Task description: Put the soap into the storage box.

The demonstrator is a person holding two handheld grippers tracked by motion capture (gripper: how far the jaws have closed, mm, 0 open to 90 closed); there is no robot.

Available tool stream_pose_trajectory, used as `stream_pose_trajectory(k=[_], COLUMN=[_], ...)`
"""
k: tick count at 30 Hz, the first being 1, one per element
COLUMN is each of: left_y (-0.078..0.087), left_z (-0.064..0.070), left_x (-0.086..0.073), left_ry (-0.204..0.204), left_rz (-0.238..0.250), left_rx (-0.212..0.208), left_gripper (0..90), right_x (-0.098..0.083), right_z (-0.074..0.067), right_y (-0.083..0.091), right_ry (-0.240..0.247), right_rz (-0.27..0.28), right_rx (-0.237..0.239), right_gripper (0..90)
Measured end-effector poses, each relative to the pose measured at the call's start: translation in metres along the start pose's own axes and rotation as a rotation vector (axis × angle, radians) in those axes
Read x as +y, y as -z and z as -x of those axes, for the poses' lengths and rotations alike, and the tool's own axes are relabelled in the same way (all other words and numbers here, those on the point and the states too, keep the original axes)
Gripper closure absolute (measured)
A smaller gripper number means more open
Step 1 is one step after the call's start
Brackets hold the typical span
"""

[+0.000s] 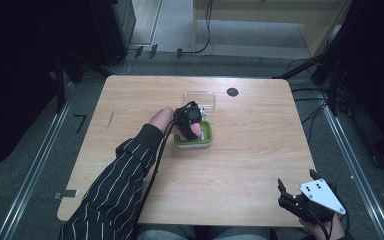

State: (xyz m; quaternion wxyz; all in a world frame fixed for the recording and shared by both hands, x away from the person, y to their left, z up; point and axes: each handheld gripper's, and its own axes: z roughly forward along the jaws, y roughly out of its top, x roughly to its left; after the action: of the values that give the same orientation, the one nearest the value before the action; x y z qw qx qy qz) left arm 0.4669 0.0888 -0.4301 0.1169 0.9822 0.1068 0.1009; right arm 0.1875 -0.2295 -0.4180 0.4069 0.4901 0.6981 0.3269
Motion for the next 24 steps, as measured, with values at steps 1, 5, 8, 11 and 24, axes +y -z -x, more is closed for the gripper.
stream_pose_trajectory(k=[1,5,8,11,24], left_y=[0.001,0.004,0.008,0.012,0.025], left_z=[0.0,0.0,0.0,0.0,0.002], left_x=[0.0,0.0,0.001,0.001,-0.002], left_ry=[-0.005,-0.001,0.004,0.027,0.107], left_rz=[-0.001,0.001,0.001,0.003,-0.052], left_rx=[-0.002,0.011,0.012,0.021,0.022], left_gripper=[36.8,36.2,34.5,29.3,9.9], right_x=[0.0,0.0,0.0,0.0,0.001], right_z=[0.0,0.0,0.0,0.001,-0.001], right_y=[0.0,0.0,0.0,0.0,0.0], right_ry=[0.002,0.001,-0.003,-0.001,0.002], right_rz=[0.001,0.0,0.001,0.002,0.003], right_rx=[0.001,0.001,0.002,0.002,0.007], right_gripper=[13.9,13.9,13.9,13.9,13.9])
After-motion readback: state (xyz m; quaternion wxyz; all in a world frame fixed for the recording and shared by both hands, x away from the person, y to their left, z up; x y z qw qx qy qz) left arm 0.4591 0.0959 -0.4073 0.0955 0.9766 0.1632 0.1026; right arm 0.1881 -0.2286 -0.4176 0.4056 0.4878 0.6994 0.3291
